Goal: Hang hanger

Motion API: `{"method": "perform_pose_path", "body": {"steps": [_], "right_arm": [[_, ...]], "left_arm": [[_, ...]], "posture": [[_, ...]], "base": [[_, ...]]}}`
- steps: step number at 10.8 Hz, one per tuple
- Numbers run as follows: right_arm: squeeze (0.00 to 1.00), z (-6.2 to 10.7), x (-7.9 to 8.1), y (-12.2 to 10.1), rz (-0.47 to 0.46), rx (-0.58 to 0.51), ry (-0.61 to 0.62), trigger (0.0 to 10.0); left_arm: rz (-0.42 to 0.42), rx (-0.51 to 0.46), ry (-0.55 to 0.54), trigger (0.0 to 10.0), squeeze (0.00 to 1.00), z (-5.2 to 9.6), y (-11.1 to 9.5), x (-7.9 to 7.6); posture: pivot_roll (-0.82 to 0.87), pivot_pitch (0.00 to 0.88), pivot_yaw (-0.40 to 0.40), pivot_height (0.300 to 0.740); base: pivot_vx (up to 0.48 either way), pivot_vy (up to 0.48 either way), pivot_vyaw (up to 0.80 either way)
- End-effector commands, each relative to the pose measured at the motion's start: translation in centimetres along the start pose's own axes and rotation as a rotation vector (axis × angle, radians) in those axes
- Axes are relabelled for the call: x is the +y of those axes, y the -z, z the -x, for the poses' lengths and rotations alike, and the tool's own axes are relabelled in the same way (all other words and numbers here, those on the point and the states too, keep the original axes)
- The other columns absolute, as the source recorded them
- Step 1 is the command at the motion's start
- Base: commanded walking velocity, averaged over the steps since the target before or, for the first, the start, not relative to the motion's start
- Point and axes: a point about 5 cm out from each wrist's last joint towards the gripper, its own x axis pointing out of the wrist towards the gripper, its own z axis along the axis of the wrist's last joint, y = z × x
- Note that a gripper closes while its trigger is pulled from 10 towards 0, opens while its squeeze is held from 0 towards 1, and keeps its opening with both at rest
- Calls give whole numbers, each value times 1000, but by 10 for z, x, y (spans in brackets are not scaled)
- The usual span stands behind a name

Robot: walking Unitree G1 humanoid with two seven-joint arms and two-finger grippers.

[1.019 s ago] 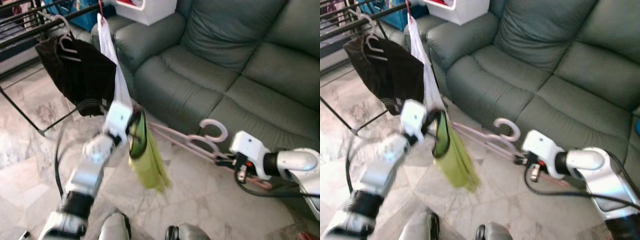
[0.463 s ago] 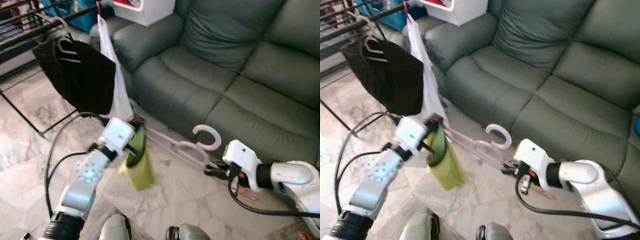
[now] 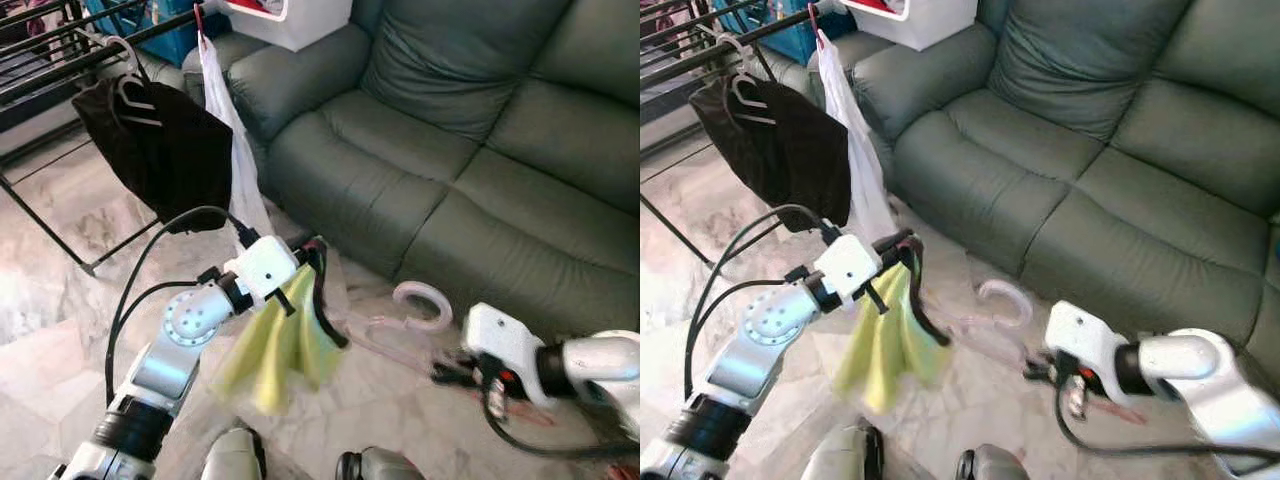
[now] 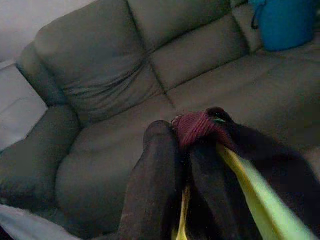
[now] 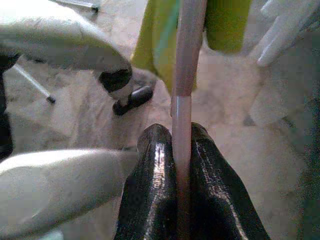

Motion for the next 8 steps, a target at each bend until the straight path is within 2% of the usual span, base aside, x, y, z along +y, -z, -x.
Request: {"method": "perform_pose_path", "body": {"steps": [1, 3, 4, 5, 6, 8], "right_arm": [[0, 2, 9, -8, 43, -7, -71, 10000], [0, 9, 6, -16, 102, 19, -76, 10000], [0, 12, -9, -9, 162, 98, 26, 10000], [0, 13, -25, 1, 193, 169, 141, 10000], [0, 14, -30, 5, 210, 211, 181, 10000], [0, 23, -32, 5, 239, 246, 172, 10000]], "left_arm": [[-41, -9, 3, 10000, 0, -4, -2, 3], [-142, 102, -64, 10000, 0, -7, 14, 19], [-188, 169, -139, 10000, 0, -10, 20, 39], [-182, 191, -195, 10000, 0, -14, 21, 51], [-187, 219, -225, 10000, 0, -16, 24, 58], [-207, 236, -266, 10000, 0, -19, 26, 64]], "posture": [[-74, 115, -16, 740], [-81, 114, -15, 740], [-82, 112, -15, 740], [-82, 108, -16, 740], [-82, 106, -15, 740], [-82, 102, -10, 740]], "base": [[0, 0, 0], [0, 0, 0], [0, 0, 0], [0, 0, 0], [0, 0, 0], [0, 0, 0]]}}
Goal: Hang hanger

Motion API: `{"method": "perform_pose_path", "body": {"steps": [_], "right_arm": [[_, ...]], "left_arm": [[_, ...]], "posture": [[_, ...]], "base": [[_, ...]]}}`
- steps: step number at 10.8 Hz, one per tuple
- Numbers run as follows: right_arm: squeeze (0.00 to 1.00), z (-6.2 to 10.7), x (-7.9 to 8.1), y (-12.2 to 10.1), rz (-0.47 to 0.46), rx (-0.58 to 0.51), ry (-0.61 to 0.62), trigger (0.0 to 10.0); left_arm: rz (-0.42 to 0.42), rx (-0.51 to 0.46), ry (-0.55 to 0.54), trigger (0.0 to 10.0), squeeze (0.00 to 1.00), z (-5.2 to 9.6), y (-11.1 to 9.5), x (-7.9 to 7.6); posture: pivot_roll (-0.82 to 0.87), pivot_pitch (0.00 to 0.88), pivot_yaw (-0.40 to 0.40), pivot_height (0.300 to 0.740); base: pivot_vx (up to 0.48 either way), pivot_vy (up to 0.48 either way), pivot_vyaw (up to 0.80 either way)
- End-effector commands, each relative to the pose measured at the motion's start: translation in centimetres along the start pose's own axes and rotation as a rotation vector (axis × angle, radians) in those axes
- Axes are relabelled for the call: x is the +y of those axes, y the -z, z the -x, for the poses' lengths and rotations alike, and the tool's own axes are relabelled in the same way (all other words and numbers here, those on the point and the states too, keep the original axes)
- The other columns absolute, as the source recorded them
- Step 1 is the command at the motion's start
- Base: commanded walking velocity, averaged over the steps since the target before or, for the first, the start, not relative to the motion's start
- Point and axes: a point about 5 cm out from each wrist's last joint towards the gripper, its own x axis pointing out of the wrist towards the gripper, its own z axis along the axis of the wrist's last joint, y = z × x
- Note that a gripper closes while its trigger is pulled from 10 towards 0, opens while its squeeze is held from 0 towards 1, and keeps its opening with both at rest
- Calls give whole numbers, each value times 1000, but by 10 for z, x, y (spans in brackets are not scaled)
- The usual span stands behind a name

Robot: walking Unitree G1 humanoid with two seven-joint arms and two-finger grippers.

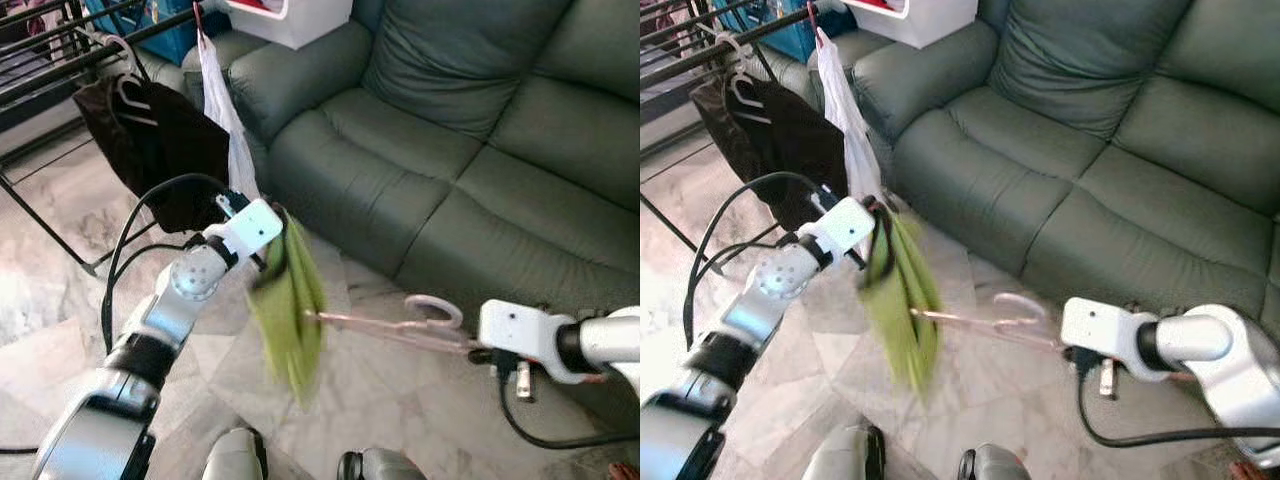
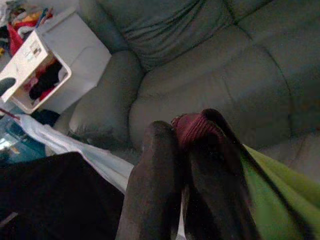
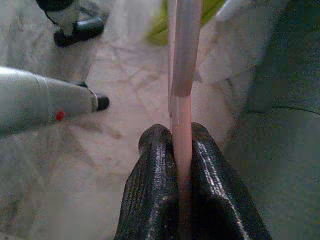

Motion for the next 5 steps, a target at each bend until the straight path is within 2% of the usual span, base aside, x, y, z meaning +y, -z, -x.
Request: {"method": "perform_pose_path", "body": {"steps": [1, 2, 3, 4, 5], "right_arm": [[0, 12, -14, -6, 32, -12, 61, 10000], [0, 25, -32, -21, 38, -101, 122, 10000], [0, 29, -41, -32, 53, -149, 173, 10000], [0, 21, -45, -38, 62, -185, 213, 10000], [0, 8, -45, -38, 26, -217, 250, 10000]], "left_arm": [[-2, -16, -29, 10000, 0, -3, -4, 7], [-1, -14, -35, 10000, 0, -6, -3, 6], [3, -18, -34, 10000, 0, -7, -4, 4], [6, -26, -24, 10000, 0, -9, -6, 2], [21, -33, -32, 10000, 0, -11, -9, 3]], "posture": [[-84, 100, -8, 740], [-87, 97, -6, 740], [-87, 97, -6, 740], [-89, 97, -6, 740], [-85, 97, -8, 740]], "base": [[0, 0, 0], [0, 0, 0], [0, 0, 0], [0, 0, 0], [0, 0, 0]]}}
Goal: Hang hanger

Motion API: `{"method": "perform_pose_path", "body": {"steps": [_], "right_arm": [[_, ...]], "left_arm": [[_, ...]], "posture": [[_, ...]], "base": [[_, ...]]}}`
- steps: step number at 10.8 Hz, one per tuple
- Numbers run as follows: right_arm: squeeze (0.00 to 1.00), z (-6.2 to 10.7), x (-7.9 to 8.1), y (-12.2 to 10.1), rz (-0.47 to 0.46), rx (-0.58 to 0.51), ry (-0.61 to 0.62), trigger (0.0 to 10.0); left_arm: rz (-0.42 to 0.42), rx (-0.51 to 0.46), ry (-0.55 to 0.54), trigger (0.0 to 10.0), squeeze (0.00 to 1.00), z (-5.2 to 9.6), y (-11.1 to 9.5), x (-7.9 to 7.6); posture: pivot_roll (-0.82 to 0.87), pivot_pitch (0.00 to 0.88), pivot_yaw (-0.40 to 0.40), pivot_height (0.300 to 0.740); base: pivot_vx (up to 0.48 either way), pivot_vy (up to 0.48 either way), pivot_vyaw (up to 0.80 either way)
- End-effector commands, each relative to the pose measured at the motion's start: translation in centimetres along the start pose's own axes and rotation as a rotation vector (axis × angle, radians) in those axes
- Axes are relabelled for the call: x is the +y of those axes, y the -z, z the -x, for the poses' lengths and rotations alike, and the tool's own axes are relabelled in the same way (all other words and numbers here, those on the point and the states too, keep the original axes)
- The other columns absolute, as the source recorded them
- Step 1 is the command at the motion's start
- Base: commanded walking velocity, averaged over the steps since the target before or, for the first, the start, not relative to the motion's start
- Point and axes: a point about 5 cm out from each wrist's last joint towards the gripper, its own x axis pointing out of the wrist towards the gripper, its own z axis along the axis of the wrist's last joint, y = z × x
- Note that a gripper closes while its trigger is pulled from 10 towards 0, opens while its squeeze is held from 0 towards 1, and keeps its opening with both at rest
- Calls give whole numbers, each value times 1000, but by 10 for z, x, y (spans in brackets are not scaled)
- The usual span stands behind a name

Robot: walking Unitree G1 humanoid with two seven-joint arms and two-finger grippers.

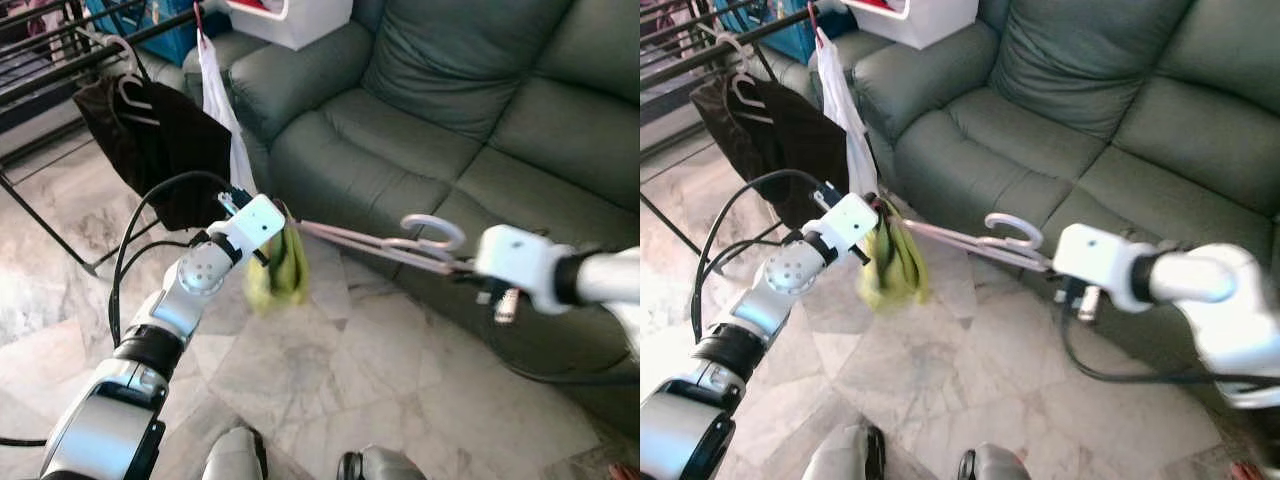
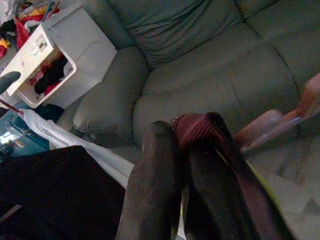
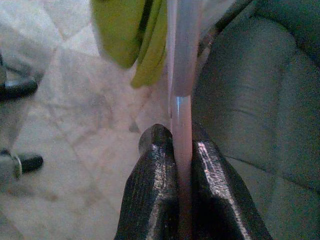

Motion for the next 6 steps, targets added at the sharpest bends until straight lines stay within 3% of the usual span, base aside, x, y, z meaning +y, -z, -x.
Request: {"method": "perform_pose_path", "body": {"steps": [1, 6], "right_arm": [[0, -4, 4, 0, -44, -26, 3, 10000], [0, -18, 12, 11, -213, -71, -24, 10000]], "left_arm": [[27, -32, -36, 10000, 0, -5, -11, 8], [87, -5, -77, 10000, 0, -11, -14, 18]], "posture": [[-82, 99, -8, 740], [-84, 100, -17, 740]], "base": [[0, 0, 0], [0, 0, 0]]}}
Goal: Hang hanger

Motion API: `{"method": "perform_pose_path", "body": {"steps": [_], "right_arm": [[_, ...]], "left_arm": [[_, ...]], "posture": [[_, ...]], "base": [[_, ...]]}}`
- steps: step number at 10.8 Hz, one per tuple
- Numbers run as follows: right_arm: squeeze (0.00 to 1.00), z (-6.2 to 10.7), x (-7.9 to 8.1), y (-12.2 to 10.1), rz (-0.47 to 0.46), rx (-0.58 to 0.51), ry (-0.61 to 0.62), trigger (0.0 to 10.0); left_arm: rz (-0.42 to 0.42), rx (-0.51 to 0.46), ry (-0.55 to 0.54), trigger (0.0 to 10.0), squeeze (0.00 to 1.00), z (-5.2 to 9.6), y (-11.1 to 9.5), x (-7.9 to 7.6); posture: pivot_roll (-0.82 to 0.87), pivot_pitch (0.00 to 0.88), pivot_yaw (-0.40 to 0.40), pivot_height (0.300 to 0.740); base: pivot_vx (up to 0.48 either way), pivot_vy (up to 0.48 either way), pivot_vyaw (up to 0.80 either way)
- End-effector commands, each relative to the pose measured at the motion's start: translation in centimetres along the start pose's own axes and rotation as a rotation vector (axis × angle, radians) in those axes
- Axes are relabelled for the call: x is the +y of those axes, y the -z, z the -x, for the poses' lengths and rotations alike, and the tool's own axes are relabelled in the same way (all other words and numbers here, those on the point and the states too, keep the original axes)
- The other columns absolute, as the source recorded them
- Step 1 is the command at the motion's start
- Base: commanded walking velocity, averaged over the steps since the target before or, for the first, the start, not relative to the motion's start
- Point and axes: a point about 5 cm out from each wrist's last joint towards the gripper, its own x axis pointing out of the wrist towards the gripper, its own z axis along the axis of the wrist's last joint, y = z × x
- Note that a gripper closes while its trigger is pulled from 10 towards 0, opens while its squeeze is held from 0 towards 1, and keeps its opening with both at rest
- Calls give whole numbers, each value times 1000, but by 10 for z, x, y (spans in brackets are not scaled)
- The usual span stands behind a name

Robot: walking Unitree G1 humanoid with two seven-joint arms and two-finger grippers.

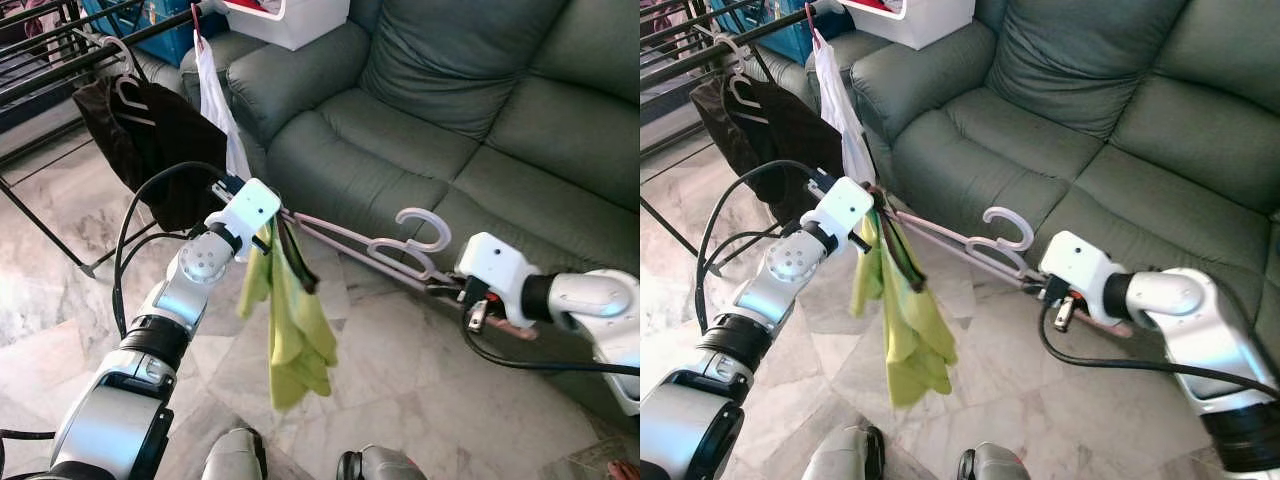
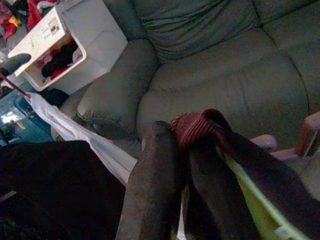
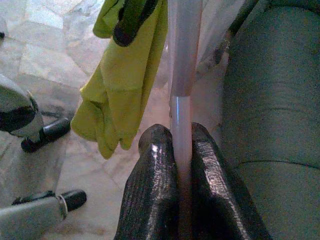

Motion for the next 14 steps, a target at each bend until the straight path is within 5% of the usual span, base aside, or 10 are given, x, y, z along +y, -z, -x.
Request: {"method": "perform_pose_path", "body": {"steps": [1, 6, 8, 9, 11, 14], "right_arm": [[0, -2, -2, 6, -28, 10, 16, 10000], [0, -21, 1, 19, -188, -24, 9, 10000], [0, -19, -5, 10, -64, -24, 56, 10000], [0, -11, -11, 2, -7, -28, 104, 10000], [0, 16, 5, -5, 2, -23, -72, 10000], [0, 25, 8, -18, -42, -72, -160, 10000]], "left_arm": [[7, -68, -20, 10000, 0, -4, -18, 8], [65, -233, 40, 10000, 0, -1, -49, 4], [18, -175, 34, 10000, 0, -1, -38, 1], [7, -99, -4, 10000, 0, -2, -25, 5], [-3, -51, -45, 10000, 0, -1, -13, 13], [-20, -43, -58, 10000, 0, -3, -13, 13]], "posture": [[-85, 97, -21, 740], [-70, 91, -27, 740], [-70, 89, -26, 740], [-71, 89, -25, 740], [-82, 90, -21, 740], [-86, 90, -22, 740]], "base": [[0, 0, 0], [0, 0, 0], [0, 0, 0], [0, 0, 0], [0, 0, 0], [0, 0, 0]]}}
